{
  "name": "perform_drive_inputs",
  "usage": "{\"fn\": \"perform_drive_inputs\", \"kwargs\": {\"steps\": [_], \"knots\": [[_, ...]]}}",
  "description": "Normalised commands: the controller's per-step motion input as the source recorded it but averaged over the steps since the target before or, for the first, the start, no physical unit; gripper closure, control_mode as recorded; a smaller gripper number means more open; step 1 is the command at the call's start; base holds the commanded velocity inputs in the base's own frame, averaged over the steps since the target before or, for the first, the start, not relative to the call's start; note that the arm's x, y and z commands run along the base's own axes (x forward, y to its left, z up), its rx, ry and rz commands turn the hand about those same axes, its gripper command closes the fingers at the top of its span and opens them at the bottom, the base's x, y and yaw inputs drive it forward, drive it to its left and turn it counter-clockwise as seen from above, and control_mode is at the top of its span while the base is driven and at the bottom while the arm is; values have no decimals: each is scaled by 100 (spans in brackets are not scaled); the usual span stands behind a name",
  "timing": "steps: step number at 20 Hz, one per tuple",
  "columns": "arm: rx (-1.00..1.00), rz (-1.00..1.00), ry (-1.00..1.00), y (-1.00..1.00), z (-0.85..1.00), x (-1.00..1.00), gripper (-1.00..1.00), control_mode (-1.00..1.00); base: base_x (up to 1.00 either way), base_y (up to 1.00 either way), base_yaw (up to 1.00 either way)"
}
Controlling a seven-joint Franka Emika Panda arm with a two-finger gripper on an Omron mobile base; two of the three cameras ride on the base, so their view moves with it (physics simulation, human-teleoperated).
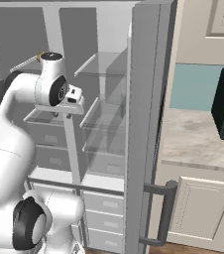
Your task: Pick up the frozen chicken drumstick from the freezer, place it on any shelf in the fridge, and close the fridge and freezer doors when done.
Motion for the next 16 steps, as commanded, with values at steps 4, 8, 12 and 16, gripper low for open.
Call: {"fn": "perform_drive_inputs", "kwargs": {"steps": [4,8,12,16], "knots": [[0,0,-1,0,0,0,-100,-100,0,0,0],[0,0,-10,0,0,-26,-100,-100,0,0,0],[-2,0,-14,0,0,-63,-100,-100,0,0,0],[-1,0,-9,0,-5,-63,-100,-100,0,0,0]]}}
